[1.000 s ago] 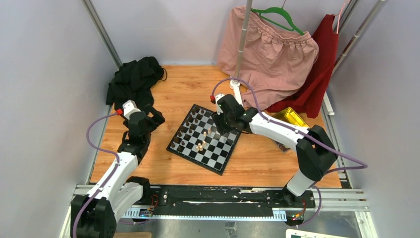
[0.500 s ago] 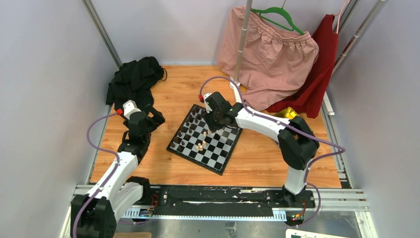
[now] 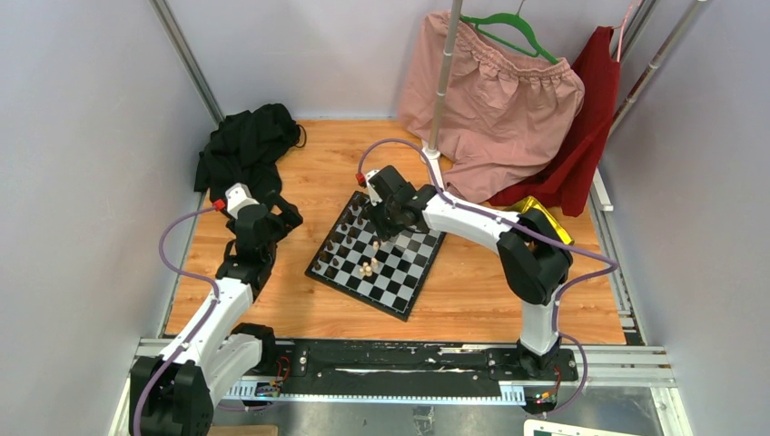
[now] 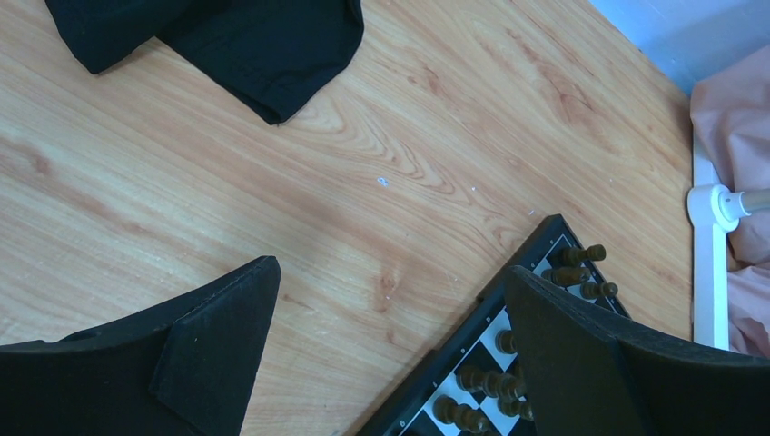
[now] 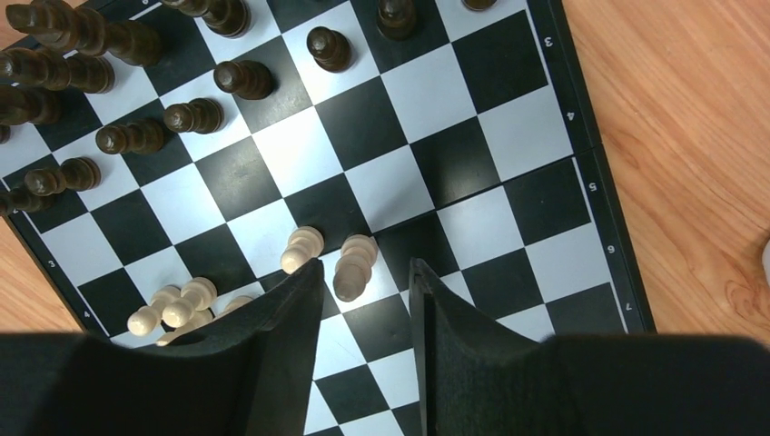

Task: Set up the chess pieces on the board
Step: Pick up the chess piece from the chessboard, then place the chess piece on the chessboard.

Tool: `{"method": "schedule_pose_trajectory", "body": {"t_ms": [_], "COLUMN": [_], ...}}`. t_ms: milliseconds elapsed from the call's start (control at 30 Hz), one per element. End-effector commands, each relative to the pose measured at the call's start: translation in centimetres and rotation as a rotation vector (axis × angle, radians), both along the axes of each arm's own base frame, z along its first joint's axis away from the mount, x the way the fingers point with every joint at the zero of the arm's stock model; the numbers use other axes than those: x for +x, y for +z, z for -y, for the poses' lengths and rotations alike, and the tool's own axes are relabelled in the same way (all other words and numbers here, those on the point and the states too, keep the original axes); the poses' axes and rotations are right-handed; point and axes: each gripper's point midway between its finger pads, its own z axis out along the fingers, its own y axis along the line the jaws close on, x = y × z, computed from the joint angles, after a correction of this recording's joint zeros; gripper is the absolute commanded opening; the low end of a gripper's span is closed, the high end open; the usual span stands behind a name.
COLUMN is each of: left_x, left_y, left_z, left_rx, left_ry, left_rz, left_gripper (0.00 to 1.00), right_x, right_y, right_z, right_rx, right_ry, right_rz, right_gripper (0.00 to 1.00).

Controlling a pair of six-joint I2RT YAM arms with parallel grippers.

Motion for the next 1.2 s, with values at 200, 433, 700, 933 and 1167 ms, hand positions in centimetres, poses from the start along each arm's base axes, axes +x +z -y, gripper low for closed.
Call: {"method": "schedule_pose_trajectory", "body": {"t_ms": [200,433,700,933,1167], "left_x": [0.0,-0.2,-0.3,-0.3,-0.3], "left_y": [0.3,0.3,0.4,0.4,0.4], "left_z": [-0.4,-0.5,-0.5,-0.4,-0.3], "left_rx": [0.012,0.014,0.014,0.013,0.012], "left_ry": [0.007,0.010,0.012,0.007,0.001], "left_rz": [0.026,0.025,0.028,0.027,0.026], "left_gripper": [1.00,1.00,1.00,1.00,1.00], "right_x": [-1.1,-1.4,-1.4,-1.4,-2.8], "right_y": [-1.3,-1.4,0.3,1.3,-0.1], "right_z": [-0.7,-0.4,1.0,4.1,8.1], "right_rx": [-0.015,-0.017,-0.025,-0.089,-0.215], "right_ry": [0.036,0.034,0.004,-0.066,-0.138], "right_rz": [-0.052,-0.059,-0.003,0.062,0.047], "right_gripper": [0.32,0.07,0.00,0.00,0.00]}}
